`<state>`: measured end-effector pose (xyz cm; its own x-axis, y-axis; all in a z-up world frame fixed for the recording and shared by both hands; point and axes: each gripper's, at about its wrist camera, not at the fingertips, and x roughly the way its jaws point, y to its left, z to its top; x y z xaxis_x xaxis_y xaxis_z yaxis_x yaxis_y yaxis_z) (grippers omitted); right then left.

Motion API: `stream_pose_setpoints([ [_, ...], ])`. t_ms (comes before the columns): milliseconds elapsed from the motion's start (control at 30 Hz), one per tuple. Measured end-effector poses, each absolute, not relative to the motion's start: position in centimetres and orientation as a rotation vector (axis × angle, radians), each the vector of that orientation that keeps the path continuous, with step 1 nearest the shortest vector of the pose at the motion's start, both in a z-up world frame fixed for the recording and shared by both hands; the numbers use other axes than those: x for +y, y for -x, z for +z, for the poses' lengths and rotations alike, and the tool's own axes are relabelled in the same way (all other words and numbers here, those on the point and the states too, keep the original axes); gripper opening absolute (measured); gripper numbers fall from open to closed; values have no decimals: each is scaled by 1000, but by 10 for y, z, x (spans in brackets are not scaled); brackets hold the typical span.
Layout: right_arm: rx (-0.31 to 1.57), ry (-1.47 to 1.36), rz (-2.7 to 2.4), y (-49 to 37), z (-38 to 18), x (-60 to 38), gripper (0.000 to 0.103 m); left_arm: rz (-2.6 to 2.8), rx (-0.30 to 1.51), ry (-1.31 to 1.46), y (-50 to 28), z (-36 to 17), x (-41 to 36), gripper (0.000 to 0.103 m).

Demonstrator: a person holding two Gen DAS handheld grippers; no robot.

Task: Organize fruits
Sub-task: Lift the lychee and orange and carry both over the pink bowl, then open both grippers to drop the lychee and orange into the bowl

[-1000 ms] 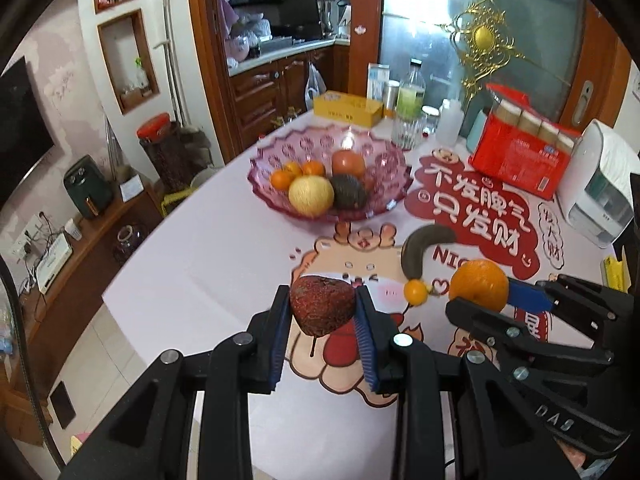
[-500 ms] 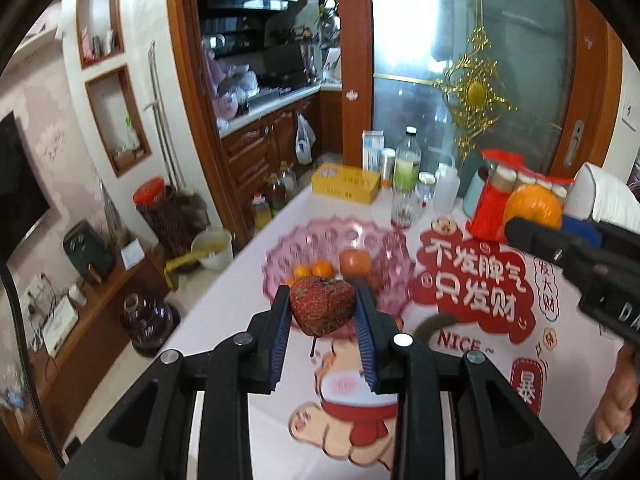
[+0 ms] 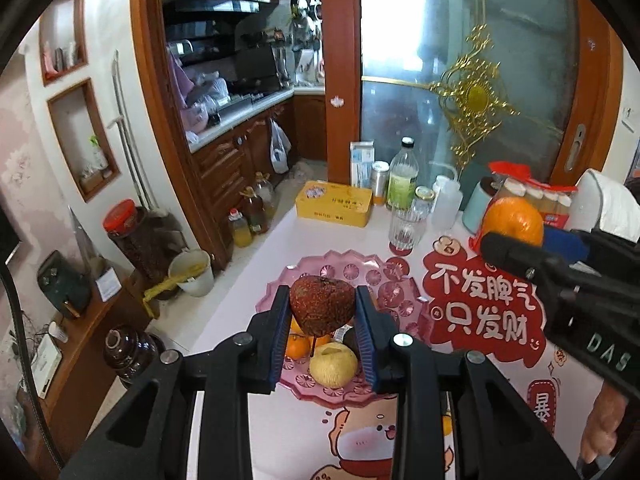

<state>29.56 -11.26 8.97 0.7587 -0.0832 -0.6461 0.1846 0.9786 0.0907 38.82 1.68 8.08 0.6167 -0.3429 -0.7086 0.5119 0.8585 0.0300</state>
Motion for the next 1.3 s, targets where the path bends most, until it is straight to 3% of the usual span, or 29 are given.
stream_pose_setpoints([
  [733, 1020, -227, -218, -414, -86, -144, 38, -486, 1056, -257, -515, -105, -23, 29],
  [1100, 1104, -243, -221, -431, -133, -151, 39, -457, 1124, -279, -534, -150, -29, 31],
  [1167, 1120, -254, -204, -433, -138, -152, 39, -452, 1121, -283, -534, -150, -29, 39],
  [1200, 1124, -259, -199, -433, -139, -152, 39, -448, 1120, -283, -534, -151, -30, 50],
  [1300, 1109, -266, -190, -431, -139, -152, 44, -433, 1098, -277, -531, -147, -28, 71],
])
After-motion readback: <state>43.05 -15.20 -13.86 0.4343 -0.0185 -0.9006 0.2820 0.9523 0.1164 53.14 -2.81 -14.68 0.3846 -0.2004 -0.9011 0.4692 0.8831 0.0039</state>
